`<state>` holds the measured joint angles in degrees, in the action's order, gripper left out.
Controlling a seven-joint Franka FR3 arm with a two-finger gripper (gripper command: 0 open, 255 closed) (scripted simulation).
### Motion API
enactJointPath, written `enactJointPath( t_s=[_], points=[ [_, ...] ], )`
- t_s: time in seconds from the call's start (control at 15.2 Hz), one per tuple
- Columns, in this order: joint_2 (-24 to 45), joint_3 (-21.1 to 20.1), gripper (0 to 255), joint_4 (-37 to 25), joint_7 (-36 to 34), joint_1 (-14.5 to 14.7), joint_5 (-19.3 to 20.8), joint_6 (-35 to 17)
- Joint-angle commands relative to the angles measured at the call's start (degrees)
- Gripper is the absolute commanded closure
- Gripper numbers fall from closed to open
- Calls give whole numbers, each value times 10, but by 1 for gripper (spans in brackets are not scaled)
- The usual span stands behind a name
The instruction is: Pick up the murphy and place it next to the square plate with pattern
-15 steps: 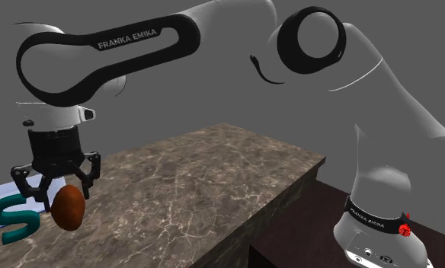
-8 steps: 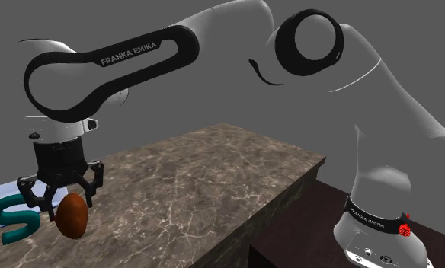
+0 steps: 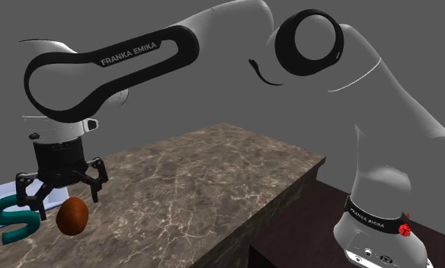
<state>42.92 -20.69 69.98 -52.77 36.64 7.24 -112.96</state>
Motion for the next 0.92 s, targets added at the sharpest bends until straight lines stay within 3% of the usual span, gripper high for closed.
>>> enactJointPath(
  t_s=[0.0,0.33,0.86],
  points=[
    [0,0,0,0,0,0,0,0],
    [-19,-4,0,-42,4,-2,-6,60],
    [-19,-3,0,-42,4,-2,-6,60]
  ],
)
